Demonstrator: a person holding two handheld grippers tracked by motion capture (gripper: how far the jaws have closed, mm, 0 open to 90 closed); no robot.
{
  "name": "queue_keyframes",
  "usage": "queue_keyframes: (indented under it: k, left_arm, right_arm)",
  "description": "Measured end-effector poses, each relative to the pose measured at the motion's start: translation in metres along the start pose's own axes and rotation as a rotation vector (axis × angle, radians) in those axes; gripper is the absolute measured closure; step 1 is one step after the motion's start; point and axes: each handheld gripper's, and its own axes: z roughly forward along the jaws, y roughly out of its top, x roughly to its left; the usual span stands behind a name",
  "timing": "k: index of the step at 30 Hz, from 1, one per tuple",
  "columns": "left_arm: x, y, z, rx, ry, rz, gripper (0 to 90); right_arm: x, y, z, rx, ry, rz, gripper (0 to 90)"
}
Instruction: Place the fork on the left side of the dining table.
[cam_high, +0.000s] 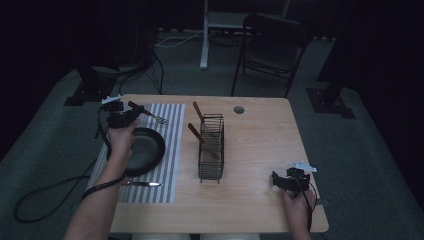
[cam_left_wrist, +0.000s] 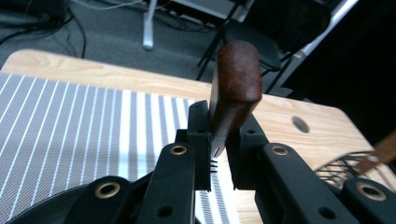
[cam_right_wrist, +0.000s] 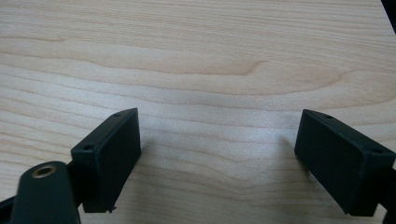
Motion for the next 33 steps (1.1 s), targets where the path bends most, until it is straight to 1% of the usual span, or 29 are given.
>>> queue_keyframes:
  k: [1, 3, 4, 5, 7, 8, 9, 10, 11, 12, 13, 17, 19, 20, 23, 26, 28, 31, 33]
  left_arm:
    - [0.003, -0.001, 0.003, -0.002, 0.007, -0.012, 80.9]
    - [0.008, 0.000, 0.008, 0.002, 0.009, -0.027, 80.9]
    - [0.011, 0.000, 0.011, -0.001, 0.007, -0.041, 80.9]
    - [0.014, 0.001, 0.014, -0.001, -0.002, -0.055, 80.9]
    - [0.019, 0.003, 0.019, -0.009, -0.006, -0.070, 80.9]
    - [0.021, 0.004, 0.022, -0.005, -0.006, -0.070, 80.9]
    - [0.022, 0.004, 0.024, -0.008, -0.014, -0.078, 80.9]
    - [0.024, 0.003, 0.027, -0.001, -0.025, -0.090, 80.9]
    - [0.025, 0.002, 0.030, 0.010, -0.019, -0.093, 80.9]
    - [0.025, 0.001, 0.032, 0.019, -0.009, -0.084, 80.9]
    - [0.026, 0.000, 0.034, 0.021, -0.009, -0.083, 80.9]
    - [0.032, -0.005, 0.041, 0.041, -0.008, -0.104, 80.9]
    - [0.034, -0.007, 0.043, 0.055, 0.007, -0.103, 80.9]
    - [0.035, -0.008, 0.045, 0.068, 0.006, -0.101, 80.9]
    - [0.042, -0.010, 0.045, 0.062, -0.013, -0.128, 80.9]
    - [0.051, -0.009, 0.047, 0.073, -0.035, -0.152, 80.8]
    - [0.055, -0.009, 0.049, 0.072, -0.044, -0.179, 80.7]
    - [0.060, -0.010, 0.051, 0.055, -0.055, -0.193, 80.7]
    - [0.063, -0.012, 0.052, 0.039, -0.059, -0.219, 80.7]
  right_arm:
    - [0.000, 0.000, 0.000, 0.000, 0.000, 0.000, 14.2]
    - [0.000, 0.000, 0.000, 0.000, 0.000, 0.000, 14.2]
    - [0.000, 0.000, 0.000, 0.000, 0.000, 0.000, 14.2]
    - [0.000, 0.000, 0.000, 0.000, 0.000, 0.000, 14.2]
    - [0.000, 0.000, 0.000, 0.000, 0.000, 0.000, 14.2]
    - [0.000, 0.000, 0.000, 0.000, 0.000, 0.000, 14.2]
    - [0.000, 0.000, 0.000, 0.000, 0.000, 0.000, 14.2]
    - [0.000, 0.000, 0.000, 0.000, 0.000, 0.000, 14.2]
    - [0.000, 0.000, 0.000, 0.000, 0.000, 0.000, 14.2]
    - [0.000, 0.000, 0.000, 0.000, 0.000, 0.000, 14.2]
    - [0.000, 0.000, 0.000, 0.000, 0.000, 0.000, 14.2]
    - [0.000, 0.000, 0.000, 0.000, 0.000, 0.000, 14.2]
    - [0.000, 0.000, 0.000, 0.000, 0.000, 0.000, 14.2]
    - [0.000, 0.000, 0.000, 0.000, 0.000, 0.000, 14.2]
    - [0.000, 0.000, 0.000, 0.000, 0.000, 0.001, 14.2]
    - [0.000, 0.000, 0.000, 0.000, 0.000, 0.000, 14.2]
    - [0.000, 0.000, 0.000, 0.000, 0.000, 0.001, 14.2]
    - [0.000, 0.000, 0.000, 0.000, 0.000, 0.001, 14.2]
    - [0.000, 0.000, 0.000, 0.000, 0.000, 0.000, 14.2]
